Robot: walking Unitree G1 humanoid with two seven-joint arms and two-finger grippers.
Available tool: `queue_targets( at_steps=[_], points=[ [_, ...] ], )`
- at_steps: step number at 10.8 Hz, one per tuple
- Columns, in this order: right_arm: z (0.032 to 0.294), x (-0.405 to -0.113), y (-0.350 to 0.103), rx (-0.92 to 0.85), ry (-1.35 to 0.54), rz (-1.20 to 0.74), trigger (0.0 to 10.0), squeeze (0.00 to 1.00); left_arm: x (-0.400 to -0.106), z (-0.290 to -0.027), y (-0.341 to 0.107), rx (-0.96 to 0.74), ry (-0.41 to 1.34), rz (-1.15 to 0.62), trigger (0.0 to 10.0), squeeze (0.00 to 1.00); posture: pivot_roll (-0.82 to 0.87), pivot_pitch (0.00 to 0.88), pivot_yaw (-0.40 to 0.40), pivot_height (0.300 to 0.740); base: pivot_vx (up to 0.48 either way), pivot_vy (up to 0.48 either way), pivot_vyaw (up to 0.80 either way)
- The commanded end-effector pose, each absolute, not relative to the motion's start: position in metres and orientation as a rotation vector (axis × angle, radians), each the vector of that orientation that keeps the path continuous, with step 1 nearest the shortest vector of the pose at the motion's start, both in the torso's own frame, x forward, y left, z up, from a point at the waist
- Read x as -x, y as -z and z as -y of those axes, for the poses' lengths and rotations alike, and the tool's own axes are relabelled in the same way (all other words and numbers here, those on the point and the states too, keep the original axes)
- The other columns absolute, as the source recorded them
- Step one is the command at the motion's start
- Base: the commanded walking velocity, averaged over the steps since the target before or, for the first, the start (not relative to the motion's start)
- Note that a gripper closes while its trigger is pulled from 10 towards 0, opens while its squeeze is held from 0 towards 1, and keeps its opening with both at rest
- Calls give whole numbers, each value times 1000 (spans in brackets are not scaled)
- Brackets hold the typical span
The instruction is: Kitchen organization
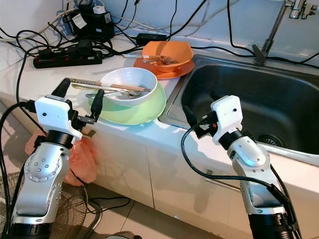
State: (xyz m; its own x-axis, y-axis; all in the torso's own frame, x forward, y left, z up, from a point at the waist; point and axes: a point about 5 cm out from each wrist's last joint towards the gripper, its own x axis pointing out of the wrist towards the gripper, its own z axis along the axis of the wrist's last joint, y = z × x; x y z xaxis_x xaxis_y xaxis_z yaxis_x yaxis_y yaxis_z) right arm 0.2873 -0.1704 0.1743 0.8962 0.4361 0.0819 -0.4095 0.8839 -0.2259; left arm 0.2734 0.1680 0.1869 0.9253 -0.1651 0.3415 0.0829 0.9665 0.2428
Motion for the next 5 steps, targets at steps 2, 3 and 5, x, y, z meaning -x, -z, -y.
queue_targets(
  at_steps=[2,3,5],
  points=[
    [163,-282,-176,217,-552,120,10000,0,-274,-169,-172,-195,152,286,10000,0,163,12,38,740,0,0,0],
    [163,-280,-174,222,-586,103,10000,0,-276,-167,-167,-182,156,267,10000,0,158,12,43,740,0,0,0],
    [164,-282,-173,224,-568,108,10000,0,-284,-159,-165,-177,184,255,10000,0,152,6,49,740,0,0,0]
  ],
)
